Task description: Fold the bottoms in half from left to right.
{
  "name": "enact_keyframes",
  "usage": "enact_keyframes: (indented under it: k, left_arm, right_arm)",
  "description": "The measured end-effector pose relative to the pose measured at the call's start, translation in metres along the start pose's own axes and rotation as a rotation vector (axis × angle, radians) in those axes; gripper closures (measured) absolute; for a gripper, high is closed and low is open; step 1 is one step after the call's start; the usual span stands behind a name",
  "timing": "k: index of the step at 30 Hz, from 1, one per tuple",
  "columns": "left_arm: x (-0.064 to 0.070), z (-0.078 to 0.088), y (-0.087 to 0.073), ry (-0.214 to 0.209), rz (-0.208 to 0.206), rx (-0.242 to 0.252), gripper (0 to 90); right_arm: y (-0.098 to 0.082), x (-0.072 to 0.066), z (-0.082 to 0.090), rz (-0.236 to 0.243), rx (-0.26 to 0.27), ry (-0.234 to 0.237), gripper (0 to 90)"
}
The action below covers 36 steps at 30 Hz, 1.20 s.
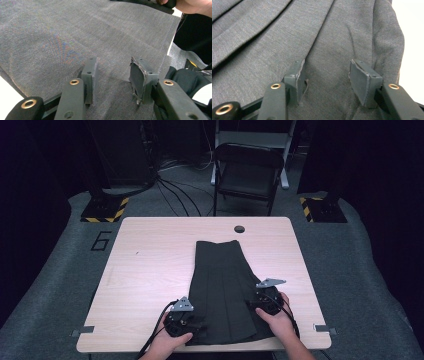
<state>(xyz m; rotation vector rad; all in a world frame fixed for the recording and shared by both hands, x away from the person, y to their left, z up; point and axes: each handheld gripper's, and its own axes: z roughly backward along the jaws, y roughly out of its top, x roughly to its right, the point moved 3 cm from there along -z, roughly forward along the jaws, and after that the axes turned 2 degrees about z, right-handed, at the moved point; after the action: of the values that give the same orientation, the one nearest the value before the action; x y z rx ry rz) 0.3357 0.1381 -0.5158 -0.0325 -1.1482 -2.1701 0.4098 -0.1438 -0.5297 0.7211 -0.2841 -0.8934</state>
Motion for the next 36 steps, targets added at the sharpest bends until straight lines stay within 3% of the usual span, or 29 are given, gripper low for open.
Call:
enact_keyframes:
  k: [6, 11, 12, 16, 19, 21, 24, 28, 31, 36]
  left_arm:
    - [-0.004, 0.0, 0.003, 0.032, -0.015, 0.008, 52.1]
    - [-0.011, -0.002, 0.008, 0.067, 0.021, 0.024, 43.2]
    - [-0.013, -0.002, 0.009, 0.077, 0.029, 0.019, 40.9]
    - [-0.026, -0.003, 0.014, 0.105, 0.063, 0.01, 38.4]
    - [-0.038, -0.003, 0.019, 0.154, 0.045, 0.015, 36.2]
    - [-0.044, -0.005, 0.023, 0.172, 0.048, 0.023, 34.8]
    - [-0.056, -0.005, 0.029, 0.21, 0.055, 0.035, 32.0]
    - [-0.069, -0.009, 0.036, 0.233, 0.105, 0.059, 31.2]
    - [-0.077, -0.014, 0.04, 0.258, 0.106, 0.058, 30.4]
    - [-0.09, -0.021, 0.042, 0.267, 0.118, 0.037, 30.8]
  right_arm:
    - [-0.001, -0.004, 0.004, 0.005, 0.006, -0.016, 43.6]
    - [0.002, -0.002, 0.009, 0.013, 0.032, -0.038, 36.3]
    - [0.003, -0.003, 0.011, -0.012, 0.029, -0.041, 35.2]
    - [0.007, 0.002, 0.012, -0.014, 0.022, -0.048, 31.4]
    - [0.014, 0.006, 0.013, -0.006, 0.029, -0.047, 26.9]
    - [0.018, 0.006, 0.014, -0.027, 0.031, -0.039, 25.1]
    - [0.022, 0.01, 0.011, -0.017, 0.034, -0.036, 22.4]
    - [0.027, 0.015, 0.005, -0.02, 0.033, -0.039, 19.0]
    - [0.028, 0.019, 0.0, -0.034, 0.034, -0.03, 17.1]
    - [0.028, 0.025, -0.005, -0.034, 0.027, -0.046, 13.9]
